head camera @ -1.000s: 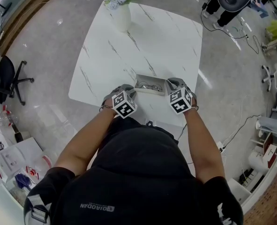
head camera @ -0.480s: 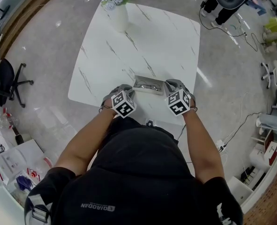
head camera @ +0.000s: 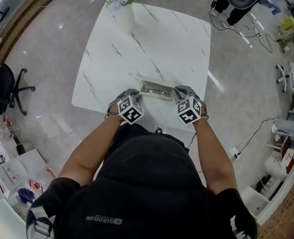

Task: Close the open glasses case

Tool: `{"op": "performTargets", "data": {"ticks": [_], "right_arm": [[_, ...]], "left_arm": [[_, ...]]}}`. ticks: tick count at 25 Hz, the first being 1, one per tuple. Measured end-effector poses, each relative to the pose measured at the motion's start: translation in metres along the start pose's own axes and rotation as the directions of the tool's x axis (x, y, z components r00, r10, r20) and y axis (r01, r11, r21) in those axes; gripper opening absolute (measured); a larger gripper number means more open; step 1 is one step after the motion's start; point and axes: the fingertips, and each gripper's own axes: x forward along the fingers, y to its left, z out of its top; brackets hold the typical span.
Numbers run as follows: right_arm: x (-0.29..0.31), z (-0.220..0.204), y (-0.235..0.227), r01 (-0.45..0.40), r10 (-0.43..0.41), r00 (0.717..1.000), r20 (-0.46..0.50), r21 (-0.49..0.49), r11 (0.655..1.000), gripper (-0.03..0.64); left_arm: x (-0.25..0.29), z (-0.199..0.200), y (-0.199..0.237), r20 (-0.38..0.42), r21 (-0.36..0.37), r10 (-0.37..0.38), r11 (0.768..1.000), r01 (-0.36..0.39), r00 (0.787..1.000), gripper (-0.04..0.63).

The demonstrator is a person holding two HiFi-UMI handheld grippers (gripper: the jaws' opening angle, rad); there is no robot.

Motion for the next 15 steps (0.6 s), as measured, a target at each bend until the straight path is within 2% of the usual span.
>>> {"op": "performTargets", "data": {"ticks": [15], "right_arm": [[-0.007,-0.005,0.014,-0.001,0.001,1.000,0.004,0.010,1.000,0.019]], "left_arm": [[-0.001,-0.001,0.001,-0.002,0.000,-0.001,1.000,0.001,1.000,0.069]]}}
